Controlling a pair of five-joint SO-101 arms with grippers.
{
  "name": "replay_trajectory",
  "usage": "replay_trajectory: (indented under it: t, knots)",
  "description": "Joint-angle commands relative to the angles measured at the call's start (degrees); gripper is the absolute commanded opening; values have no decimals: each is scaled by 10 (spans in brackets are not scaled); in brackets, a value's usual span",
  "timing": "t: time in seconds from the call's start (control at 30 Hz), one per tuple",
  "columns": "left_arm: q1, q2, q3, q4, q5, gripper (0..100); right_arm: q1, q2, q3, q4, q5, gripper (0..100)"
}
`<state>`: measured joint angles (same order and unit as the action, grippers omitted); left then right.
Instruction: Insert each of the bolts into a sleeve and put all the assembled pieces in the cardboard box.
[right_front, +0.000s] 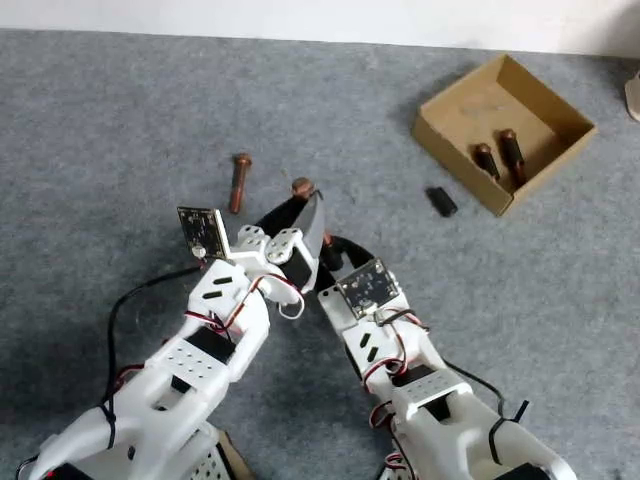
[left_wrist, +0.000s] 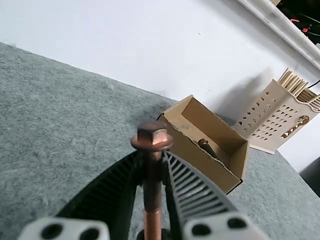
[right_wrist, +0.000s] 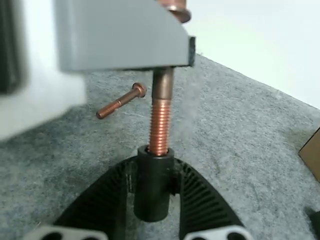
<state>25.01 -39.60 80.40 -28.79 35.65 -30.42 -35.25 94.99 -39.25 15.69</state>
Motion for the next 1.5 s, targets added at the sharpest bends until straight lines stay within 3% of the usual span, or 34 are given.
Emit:
replay_trajectory:
  t: [0.0,0.13,0.3,0.5,0.6,0.77,1.07,1.47]
  knots:
    - [15,-6,-29,0,2,8,-10,-11,54,0,1,5]
    - [15,-6,-28,0,-2,8,-7,-12,54,0,1,5]
    - [10,-6,-29,0,-64,25,7,-15,54,-2,1,5]
    - [8,-6,-28,0,-63,204,7,-14,54,-2,1,5]
    - [7,-6,-27,0,-62,247,7,-14,54,-2,1,5]
    - [11,-6,-22,1,-62,203,27,-16,52,-3,-3,5]
    - [11,-6,-10,-3,-62,33,29,-17,52,-6,-1,5]
    - [12,-6,-10,-1,-63,27,50,-17,54,-57,-3,5]
